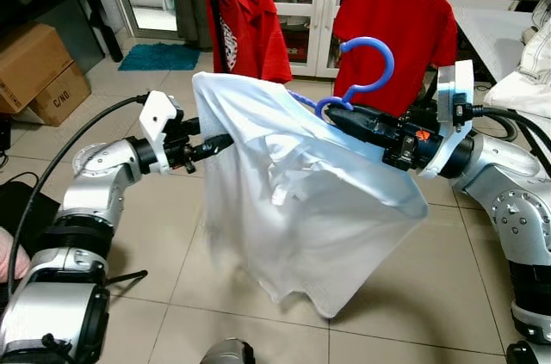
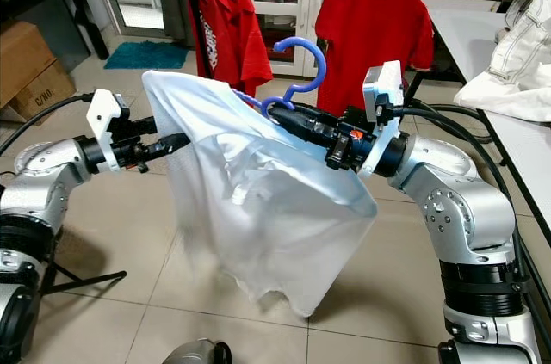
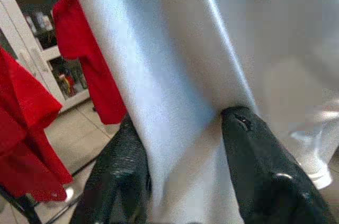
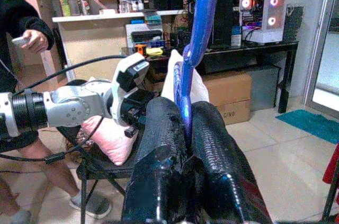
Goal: Hang hanger
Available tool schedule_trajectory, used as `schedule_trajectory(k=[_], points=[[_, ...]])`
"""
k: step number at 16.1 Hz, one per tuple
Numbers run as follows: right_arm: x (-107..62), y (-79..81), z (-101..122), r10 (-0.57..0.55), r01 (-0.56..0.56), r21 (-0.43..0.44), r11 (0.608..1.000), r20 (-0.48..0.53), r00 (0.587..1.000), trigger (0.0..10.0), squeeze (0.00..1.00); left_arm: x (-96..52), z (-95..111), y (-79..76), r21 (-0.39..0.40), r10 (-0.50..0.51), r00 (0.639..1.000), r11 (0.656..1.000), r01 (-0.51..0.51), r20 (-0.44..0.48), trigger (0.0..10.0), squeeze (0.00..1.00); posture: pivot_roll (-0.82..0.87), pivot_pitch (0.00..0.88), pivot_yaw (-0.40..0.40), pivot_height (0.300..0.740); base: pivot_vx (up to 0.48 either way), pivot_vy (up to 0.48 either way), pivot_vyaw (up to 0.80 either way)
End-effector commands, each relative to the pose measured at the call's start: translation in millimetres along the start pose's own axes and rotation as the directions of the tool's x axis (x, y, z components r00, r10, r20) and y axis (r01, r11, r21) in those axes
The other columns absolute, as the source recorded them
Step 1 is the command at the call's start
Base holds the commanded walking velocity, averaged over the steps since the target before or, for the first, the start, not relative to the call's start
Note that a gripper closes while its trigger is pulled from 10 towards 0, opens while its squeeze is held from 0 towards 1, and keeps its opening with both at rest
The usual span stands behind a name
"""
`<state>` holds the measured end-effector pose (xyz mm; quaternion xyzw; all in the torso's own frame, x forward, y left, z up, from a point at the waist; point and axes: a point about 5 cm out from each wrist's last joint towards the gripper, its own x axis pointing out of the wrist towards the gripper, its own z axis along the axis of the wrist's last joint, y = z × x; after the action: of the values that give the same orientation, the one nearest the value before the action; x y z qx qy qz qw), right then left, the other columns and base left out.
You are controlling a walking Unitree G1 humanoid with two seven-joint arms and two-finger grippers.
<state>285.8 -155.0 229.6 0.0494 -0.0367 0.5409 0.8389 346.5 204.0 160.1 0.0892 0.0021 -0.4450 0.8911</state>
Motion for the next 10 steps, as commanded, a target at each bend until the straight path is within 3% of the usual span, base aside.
schedule_trajectory(k=[1,10], points=[[-0.2,3.1,6.5,0.006,-0.005,-0.033,0.999,0.017,1.0,10.0,0.0,-2.8,4.8,-0.1,0.015,0.02,0.999,1.0,-0.021,0.038,0.0,0.0,-0.03,0.0,0.048,0.74,0.0,0.0,0.0],[1.7,-0.5,5.9,-0.024,0.025,-0.033,0.999,0.014,1.0,10.0,0.0,-7.9,2.7,-2.0,0.012,0.068,0.996,0.998,-0.069,0.059,0.0,0.0,-0.03,0.0,0.052,0.74,0.0,0.0,0.0]])
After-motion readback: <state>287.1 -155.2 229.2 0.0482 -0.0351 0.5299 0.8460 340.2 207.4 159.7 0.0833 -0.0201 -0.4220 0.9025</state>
